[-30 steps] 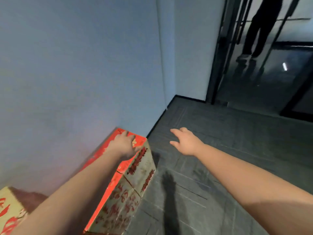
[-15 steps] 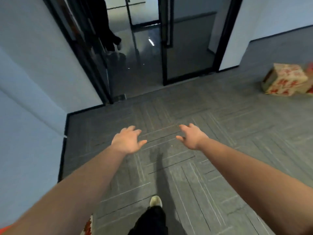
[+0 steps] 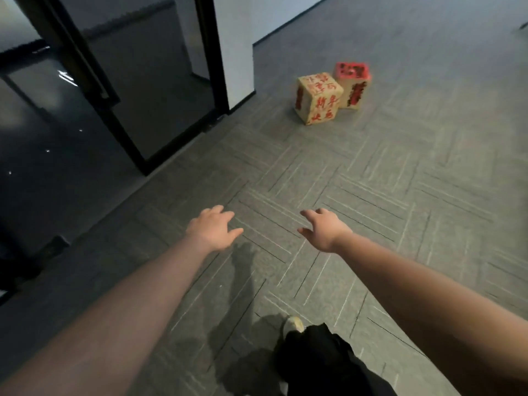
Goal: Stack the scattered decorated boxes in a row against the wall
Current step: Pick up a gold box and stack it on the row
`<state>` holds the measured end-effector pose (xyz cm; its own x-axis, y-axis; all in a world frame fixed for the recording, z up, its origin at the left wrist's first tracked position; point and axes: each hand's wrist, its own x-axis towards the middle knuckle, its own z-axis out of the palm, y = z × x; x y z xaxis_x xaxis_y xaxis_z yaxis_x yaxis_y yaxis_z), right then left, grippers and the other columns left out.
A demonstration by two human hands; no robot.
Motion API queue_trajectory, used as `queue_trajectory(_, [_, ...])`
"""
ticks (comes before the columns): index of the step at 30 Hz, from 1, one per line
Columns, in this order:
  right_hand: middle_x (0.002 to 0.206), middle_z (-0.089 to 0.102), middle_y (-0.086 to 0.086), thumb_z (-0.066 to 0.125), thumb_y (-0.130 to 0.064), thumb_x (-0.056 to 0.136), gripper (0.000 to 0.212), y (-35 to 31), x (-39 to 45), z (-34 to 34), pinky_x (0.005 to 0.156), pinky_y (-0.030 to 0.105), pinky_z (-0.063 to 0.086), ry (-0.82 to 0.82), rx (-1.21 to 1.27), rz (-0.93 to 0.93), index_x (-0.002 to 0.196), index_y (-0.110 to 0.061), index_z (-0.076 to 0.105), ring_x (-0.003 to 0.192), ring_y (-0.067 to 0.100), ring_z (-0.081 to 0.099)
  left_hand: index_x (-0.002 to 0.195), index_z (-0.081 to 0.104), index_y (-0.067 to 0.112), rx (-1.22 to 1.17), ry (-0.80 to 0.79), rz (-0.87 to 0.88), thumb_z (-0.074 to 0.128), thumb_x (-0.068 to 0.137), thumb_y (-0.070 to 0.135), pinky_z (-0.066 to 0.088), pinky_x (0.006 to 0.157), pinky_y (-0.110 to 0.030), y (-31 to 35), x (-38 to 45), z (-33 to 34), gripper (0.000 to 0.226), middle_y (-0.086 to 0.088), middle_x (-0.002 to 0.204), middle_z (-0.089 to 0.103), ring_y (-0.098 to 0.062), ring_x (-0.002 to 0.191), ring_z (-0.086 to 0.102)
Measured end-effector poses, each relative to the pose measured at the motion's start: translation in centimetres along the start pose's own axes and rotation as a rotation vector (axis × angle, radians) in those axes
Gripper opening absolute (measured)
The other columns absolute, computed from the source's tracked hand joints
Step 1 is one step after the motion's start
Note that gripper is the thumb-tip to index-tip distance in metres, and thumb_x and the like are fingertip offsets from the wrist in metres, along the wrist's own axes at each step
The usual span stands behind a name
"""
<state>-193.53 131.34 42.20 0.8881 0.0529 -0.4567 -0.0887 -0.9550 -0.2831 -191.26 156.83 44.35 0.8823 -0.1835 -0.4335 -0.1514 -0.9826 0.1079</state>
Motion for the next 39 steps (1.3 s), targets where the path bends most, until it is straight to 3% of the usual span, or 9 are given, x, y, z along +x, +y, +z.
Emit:
queue_trajectory(5, [0.14, 0.04, 0.016, 0.043, -0.044, 0.099, 0.057, 5.6, 8.1, -4.1, 0.106, 0.046, 0.038, 0.024, 0.059, 0.109, 0.148, -0.021, 0.029, 0.13, 0.036, 0.038, 0.144, 0.035, 0.029, 0.074, -0.022, 0.057, 0.04, 0.093, 0.059, 0.029, 0.108, -0.04, 4.3, 11.5, -4.1, 0.059, 0.001, 0.156, 0.021, -0.023, 0.14, 0.024])
queue_trajectory(19, [0.136, 0.043, 0.017, 0.043, -0.047, 0.098, 0.057, 15.8, 32.0, -20.4, 0.104, 0.045, 0.039, 0.03, 0.142, 0.182, 0.147, -0.021, 0.031, 0.127, 0.036, 0.04, 0.143, 0.036, 0.028, 0.138, -0.051, 0.104, 0.038, 0.094, 0.057, 0.032, 0.107, -0.043, 12.6, 39.5, -17.1, 0.058, -0.002, 0.154, 0.025, -0.024, 0.139, 0.027])
queue_trajectory(32, [0.14, 0.042, 0.015, 0.044, -0.047, 0.097, 0.058, 25.8, 59.1, -36.3, 0.106, 0.045, 0.038, 0.08, 0.202, 0.38, 0.147, -0.022, 0.031, 0.131, 0.033, 0.038, 0.145, 0.032, 0.027, 0.185, -0.063, 0.327, 0.035, 0.095, 0.056, 0.032, 0.107, -0.046, 23.5, 76.1, -30.5, 0.058, -0.002, 0.155, 0.024, -0.025, 0.14, 0.026])
queue_trajectory(39, [0.14, 0.042, 0.015, 0.044, -0.047, 0.097, 0.056, 32.2, 72.6, -43.9, 0.105, 0.047, 0.039, 0.047, 0.266, 0.445, 0.147, -0.023, 0.031, 0.131, 0.033, 0.039, 0.145, 0.032, 0.026, 0.245, -0.123, 0.361, 0.035, 0.095, 0.057, 0.034, 0.106, -0.046, 29.3, 92.4, -36.2, 0.059, -0.002, 0.154, 0.025, -0.025, 0.139, 0.028])
